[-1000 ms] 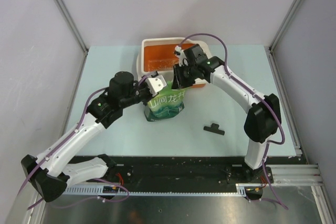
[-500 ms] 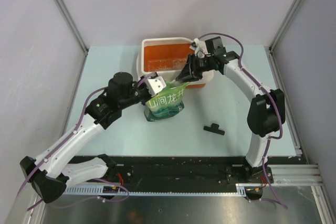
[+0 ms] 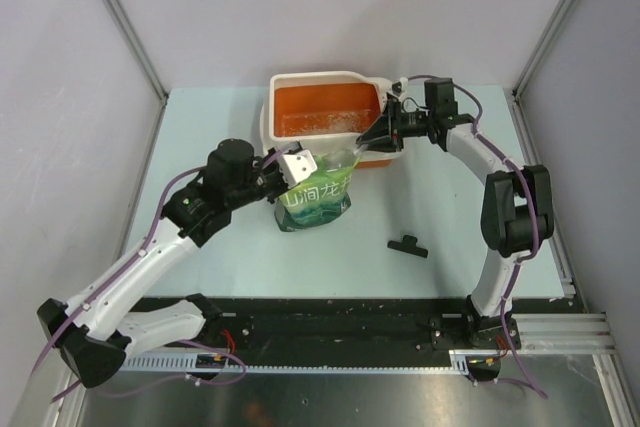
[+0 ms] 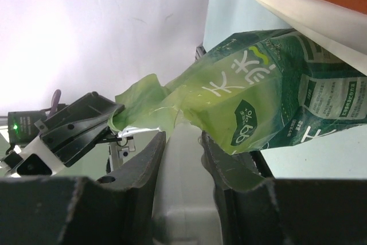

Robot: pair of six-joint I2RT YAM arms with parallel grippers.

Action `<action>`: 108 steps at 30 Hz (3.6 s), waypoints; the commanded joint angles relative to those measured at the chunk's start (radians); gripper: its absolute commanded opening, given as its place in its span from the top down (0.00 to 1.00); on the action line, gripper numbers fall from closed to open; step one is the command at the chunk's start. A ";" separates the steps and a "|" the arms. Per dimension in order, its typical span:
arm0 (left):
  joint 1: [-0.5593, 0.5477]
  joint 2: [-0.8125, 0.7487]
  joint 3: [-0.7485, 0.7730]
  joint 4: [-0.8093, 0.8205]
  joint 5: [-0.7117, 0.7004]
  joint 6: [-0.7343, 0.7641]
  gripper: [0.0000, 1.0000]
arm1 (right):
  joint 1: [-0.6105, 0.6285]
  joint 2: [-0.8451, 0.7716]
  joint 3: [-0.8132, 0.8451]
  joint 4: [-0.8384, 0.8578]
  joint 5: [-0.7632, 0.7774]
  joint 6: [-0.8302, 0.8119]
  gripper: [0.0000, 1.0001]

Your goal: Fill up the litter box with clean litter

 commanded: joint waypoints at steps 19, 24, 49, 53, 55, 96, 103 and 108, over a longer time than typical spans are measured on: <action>-0.075 -0.010 0.062 0.003 -0.063 0.119 1.00 | -0.103 -0.054 -0.027 0.189 -0.137 0.018 1.00; -0.075 -0.016 0.062 0.003 -0.077 0.119 1.00 | -0.122 -0.075 -0.030 0.301 -0.079 0.178 1.00; -0.074 -0.004 0.076 0.014 -0.111 0.132 1.00 | -0.146 -0.142 -0.062 0.225 -0.044 0.150 1.00; -0.074 -0.009 0.073 0.014 -0.112 0.131 1.00 | -0.136 -0.170 -0.032 0.108 -0.005 0.072 1.00; -0.075 -0.009 0.068 0.015 -0.111 0.126 1.00 | -0.129 -0.173 -0.013 0.065 0.012 0.043 1.00; -0.044 0.013 0.073 0.020 -0.138 0.151 1.00 | -0.236 0.193 0.290 0.441 -0.152 0.335 1.00; -0.037 0.027 0.088 0.020 -0.134 0.154 1.00 | -0.277 0.396 0.525 0.360 -0.101 0.185 1.00; -0.034 0.024 0.087 0.021 -0.140 0.152 1.00 | -0.323 0.502 0.708 0.216 -0.062 0.007 1.00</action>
